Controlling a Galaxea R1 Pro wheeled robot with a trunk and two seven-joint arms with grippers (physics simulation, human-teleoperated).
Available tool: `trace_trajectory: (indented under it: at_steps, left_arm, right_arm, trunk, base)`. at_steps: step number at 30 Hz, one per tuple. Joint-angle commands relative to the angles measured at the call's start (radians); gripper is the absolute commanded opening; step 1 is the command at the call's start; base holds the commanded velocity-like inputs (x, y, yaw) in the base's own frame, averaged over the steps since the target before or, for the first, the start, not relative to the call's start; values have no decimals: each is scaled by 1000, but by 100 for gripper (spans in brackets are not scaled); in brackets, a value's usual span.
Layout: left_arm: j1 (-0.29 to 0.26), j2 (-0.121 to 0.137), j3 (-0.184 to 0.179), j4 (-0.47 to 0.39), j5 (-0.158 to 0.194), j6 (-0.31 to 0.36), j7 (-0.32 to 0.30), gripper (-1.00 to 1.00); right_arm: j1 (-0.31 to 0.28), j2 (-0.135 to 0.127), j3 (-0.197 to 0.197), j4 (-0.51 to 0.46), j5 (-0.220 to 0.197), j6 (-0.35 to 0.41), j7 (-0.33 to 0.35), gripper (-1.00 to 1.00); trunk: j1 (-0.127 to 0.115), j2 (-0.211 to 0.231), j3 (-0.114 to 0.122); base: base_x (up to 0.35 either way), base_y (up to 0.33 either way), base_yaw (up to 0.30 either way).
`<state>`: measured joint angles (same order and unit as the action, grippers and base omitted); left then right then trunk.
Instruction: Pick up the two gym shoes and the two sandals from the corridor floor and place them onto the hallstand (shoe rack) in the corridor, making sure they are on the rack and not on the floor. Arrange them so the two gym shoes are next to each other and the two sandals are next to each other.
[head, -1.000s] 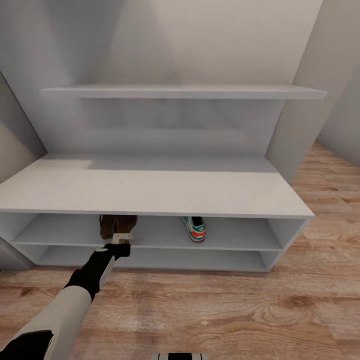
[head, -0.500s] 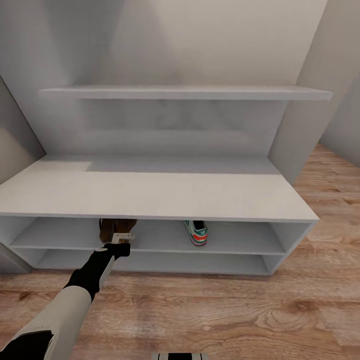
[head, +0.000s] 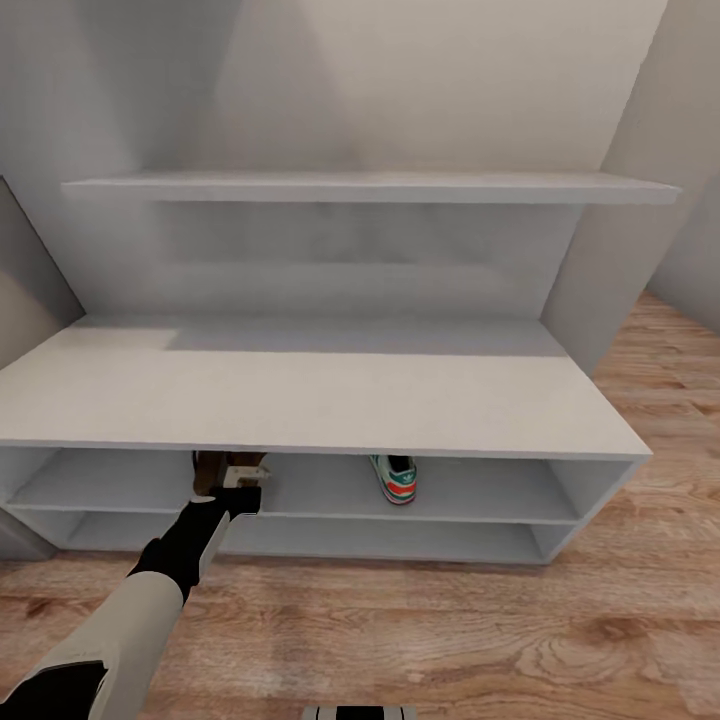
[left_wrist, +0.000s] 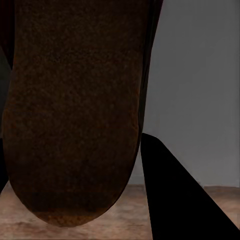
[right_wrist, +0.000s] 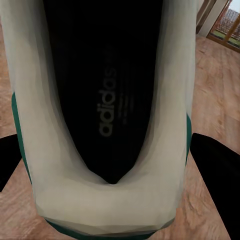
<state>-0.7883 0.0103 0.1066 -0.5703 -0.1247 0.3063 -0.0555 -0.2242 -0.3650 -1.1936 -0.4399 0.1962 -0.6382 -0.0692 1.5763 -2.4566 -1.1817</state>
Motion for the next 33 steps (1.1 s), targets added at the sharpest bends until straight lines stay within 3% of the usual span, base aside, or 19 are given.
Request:
trace_trajectory:
  at_steps: [1, 15, 16, 33]
  left_arm:
    - [0, 0, 5, -2, -13, 5, -9, -100]
    - [0, 2, 7, 0, -14, 6, -9, -100]
    - [-4, 2, 7, 1, -14, 10, -8, 100]
    - [-4, 7, 14, -2, -12, 0, -7, 100]
  right_arm:
    - [-1, 0, -4, 1, 9, -3, -4, -100]
    - [-1, 0, -4, 1, 9, -3, -4, -100]
    - [-1, 0, -4, 1, 9, -3, -4, -100]
    - [-1, 0, -4, 1, 9, -3, -4, -100]
  trunk:
    - [0, 0, -1]
    - [0, 0, -1]
    - [0, 0, -1]
    - [0, 0, -1]
  base:
    - [228, 0, 0]
    - [54, 0, 0]
    - [0, 0, 0]
    - [0, 0, 0]
